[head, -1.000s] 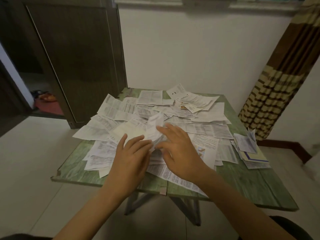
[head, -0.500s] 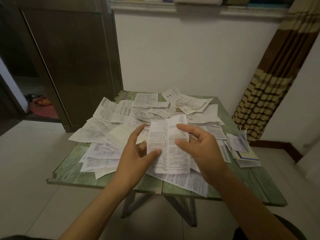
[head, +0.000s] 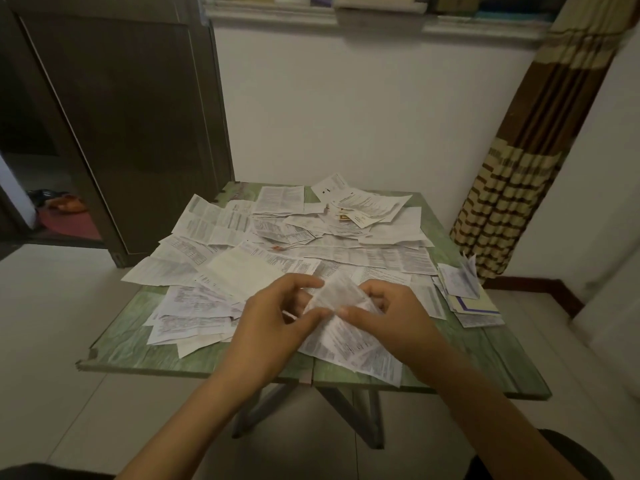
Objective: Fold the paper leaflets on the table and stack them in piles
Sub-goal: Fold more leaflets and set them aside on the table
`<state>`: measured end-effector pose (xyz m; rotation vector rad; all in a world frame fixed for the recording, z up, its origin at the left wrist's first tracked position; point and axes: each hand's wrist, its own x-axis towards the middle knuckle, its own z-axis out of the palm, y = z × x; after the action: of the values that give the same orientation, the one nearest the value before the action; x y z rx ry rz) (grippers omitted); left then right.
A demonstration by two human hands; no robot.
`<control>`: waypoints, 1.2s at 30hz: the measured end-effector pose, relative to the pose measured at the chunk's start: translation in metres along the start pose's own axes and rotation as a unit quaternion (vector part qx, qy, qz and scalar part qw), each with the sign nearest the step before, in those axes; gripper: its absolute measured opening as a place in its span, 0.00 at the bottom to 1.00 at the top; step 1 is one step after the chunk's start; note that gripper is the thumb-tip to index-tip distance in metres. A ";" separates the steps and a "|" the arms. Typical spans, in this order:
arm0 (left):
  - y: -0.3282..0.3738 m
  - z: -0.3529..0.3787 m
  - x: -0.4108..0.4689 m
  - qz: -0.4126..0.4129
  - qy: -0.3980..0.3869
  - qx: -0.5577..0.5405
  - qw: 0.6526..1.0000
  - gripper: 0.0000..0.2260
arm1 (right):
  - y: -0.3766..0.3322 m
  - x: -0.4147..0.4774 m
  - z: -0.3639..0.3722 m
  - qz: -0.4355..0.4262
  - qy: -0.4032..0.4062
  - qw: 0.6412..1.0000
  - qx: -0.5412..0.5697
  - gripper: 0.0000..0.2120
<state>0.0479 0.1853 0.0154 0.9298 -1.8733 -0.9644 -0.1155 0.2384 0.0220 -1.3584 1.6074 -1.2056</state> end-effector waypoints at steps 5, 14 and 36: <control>-0.004 -0.006 0.000 -0.054 0.060 -0.036 0.996 0.03 | 0.001 -0.005 -0.006 0.061 0.012 0.993 0.104 0.09; 0.013 0.009 -0.010 -0.188 -0.025 -0.187 0.964 0.08 | -0.003 -0.008 0.004 0.066 -0.015 0.979 0.190 0.12; 0.009 0.005 -0.015 -0.092 0.047 -0.127 0.987 0.11 | 0.001 -0.004 0.016 0.050 0.026 0.986 0.156 0.07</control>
<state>0.0471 0.2034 0.0169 0.9864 -1.5629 -1.2175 -0.1003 0.2387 0.0160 -1.0450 1.4316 -1.3733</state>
